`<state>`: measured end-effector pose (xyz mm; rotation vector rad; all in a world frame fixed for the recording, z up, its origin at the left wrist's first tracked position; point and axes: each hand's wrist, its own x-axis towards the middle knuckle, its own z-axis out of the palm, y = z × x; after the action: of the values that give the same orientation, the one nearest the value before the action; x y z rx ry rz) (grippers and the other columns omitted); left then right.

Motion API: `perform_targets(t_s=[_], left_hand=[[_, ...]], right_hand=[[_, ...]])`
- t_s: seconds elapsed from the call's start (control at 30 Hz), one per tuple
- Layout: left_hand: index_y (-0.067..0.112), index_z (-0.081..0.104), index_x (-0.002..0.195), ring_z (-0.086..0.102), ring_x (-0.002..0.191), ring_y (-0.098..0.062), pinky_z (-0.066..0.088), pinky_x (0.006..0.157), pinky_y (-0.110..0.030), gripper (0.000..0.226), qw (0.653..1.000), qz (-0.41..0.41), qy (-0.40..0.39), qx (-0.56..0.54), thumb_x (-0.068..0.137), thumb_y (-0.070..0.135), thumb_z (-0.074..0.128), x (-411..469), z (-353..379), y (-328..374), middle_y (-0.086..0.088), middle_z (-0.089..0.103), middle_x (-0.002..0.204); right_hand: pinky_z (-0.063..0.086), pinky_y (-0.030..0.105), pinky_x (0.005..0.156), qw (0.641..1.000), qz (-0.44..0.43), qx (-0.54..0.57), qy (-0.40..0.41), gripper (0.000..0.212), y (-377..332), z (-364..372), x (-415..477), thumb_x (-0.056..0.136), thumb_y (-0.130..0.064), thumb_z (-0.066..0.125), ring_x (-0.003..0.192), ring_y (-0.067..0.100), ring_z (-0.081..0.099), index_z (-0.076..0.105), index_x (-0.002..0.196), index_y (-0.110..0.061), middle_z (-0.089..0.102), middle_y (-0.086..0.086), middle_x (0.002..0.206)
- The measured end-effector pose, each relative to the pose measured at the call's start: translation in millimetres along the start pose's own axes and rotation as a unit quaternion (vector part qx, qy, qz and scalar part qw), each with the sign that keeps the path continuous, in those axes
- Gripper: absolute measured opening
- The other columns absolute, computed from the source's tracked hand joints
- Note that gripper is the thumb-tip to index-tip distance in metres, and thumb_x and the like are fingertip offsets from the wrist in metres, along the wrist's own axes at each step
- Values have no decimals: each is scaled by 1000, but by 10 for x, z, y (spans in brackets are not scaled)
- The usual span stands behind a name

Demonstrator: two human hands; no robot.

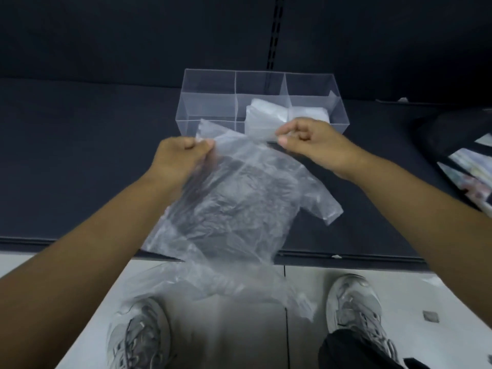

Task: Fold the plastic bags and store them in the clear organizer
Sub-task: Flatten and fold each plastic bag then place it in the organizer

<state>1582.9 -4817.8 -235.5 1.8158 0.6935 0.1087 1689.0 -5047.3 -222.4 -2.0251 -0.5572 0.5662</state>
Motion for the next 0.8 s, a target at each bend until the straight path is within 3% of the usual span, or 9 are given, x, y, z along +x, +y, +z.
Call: perform_targets(t_s=[0.1,0.17,0.3,0.43,0.53,0.63,0.67,0.73,0.8], left_hand=[[16,68,67,57,72,-19,47,69,-31,26,996,-77,15,-46,85,36,69,19,-102,-191,-2,64,74],[18,70,69,57,71,-21,47,70,-32,24,993,-105,21,-56,85,35,68,44,-133,-251,-4,65,78],[19,63,76,57,56,-12,44,51,-20,20,986,-136,40,-90,91,33,63,102,-233,-329,3,63,68],[18,56,80,60,44,2,48,44,-12,19,987,-118,27,-102,96,27,56,131,-386,-379,16,62,46],[14,65,75,63,45,-9,51,51,-21,20,976,-169,41,-131,89,28,66,184,-351,-350,5,66,50],[12,65,76,65,52,-14,54,59,-26,20,968,-180,56,-165,89,27,67,288,-274,-294,-1,69,61],[12,65,78,66,54,-13,53,58,-25,19,964,-179,72,-180,89,27,67,309,-263,-277,-1,70,67],[11,64,87,67,71,-15,54,68,-27,17,970,-168,90,-152,91,28,63,327,-279,-254,-4,70,89],[14,63,91,65,82,-19,54,81,-33,20,976,-151,102,-121,91,33,61,285,-328,-305,-8,68,103]], right_hand=[[45,19,84,994,72,-2,-84,51,272,-139,-259,79,-59,52,99,7,61,66,114,-25,66,-9,107],[48,27,88,986,86,-14,-139,52,369,-86,-367,75,-58,56,106,8,61,68,111,-22,66,-6,113],[52,26,77,985,79,-19,-152,46,451,-11,-431,76,-37,71,89,11,60,66,93,6,57,1,104],[42,19,77,987,72,-3,-144,35,507,-268,-516,78,-45,63,79,11,55,63,68,-11,57,5,89],[44,22,70,989,110,69,-66,34,541,-419,-474,80,-46,62,73,12,57,64,78,-12,66,2,76],[44,17,54,982,113,110,108,7,516,-417,-266,84,-10,70,56,5,58,64,83,-13,68,-3,64],[43,16,52,972,107,108,178,13,502,-428,-198,82,-1,68,52,3,58,63,86,-13,67,-4,60],[44,13,52,951,82,99,281,19,472,-460,-135,82,3,64,53,-1,59,61,94,-12,66,-5,62],[46,13,56,943,70,77,317,17,459,-454,-183,86,-2,62,58,-1,61,58,94,-17,66,-2,72]])
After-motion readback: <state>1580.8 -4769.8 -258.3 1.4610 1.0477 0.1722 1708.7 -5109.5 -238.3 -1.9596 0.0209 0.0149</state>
